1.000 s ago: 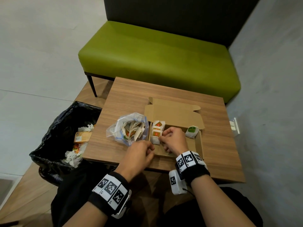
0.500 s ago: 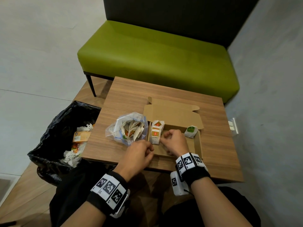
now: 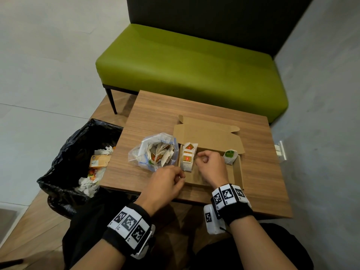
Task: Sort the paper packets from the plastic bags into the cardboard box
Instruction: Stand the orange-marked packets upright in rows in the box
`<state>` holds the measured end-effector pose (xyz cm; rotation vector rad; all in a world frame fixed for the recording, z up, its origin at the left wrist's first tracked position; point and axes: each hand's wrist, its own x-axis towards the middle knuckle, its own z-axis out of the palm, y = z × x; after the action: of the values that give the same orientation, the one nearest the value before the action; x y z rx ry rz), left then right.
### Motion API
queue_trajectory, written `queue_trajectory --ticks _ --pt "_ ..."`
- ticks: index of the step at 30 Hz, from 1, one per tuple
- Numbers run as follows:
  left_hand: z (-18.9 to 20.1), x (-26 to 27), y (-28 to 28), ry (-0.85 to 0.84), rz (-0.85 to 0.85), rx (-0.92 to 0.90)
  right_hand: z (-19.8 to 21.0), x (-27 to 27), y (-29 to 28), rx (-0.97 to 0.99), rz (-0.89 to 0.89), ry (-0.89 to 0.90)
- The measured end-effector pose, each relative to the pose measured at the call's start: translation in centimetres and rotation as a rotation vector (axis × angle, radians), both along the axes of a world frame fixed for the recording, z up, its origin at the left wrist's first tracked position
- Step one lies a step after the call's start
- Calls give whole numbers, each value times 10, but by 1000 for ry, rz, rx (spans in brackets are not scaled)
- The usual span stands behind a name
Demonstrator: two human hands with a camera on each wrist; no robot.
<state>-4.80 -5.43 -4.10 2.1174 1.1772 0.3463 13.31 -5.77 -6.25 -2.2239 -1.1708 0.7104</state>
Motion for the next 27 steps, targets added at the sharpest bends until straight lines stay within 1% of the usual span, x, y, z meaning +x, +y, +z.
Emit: queue_trajectory --ticks 1,4,6,10,12,13,15,17,20,22,25,27 --pt "4 -2 -1 -22 54 18 4 -2 0 37 5 -18" --pt "14 -12 4 -71 311 119 19 -11 2 92 36 -17" --pt "17 -16 11 7 401 154 24 -16 3 118 45 -20" --pt "13 -12 23 253 334 186 29 -25 2 150 80 -22" --pt "11 -11 25 317 310 218 29 -29 0 146 100 -23" --pt "10 -11 25 320 312 231 30 -30 -1 149 106 -25" --pt "11 -15 26 278 327 253 32 -33 -2 174 134 -29" --pt "18 -22 27 195 326 281 36 -36 -2 228 196 -43" --pt "35 -38 29 67 270 405 47 -42 -1 290 342 -22" --pt "48 -49 34 27 207 481 55 -46 1 310 419 -5" --pt "56 -58 41 7 64 452 62 -50 6 341 475 17" --pt "55 -59 46 -15 16 405 61 -50 6 364 476 68"
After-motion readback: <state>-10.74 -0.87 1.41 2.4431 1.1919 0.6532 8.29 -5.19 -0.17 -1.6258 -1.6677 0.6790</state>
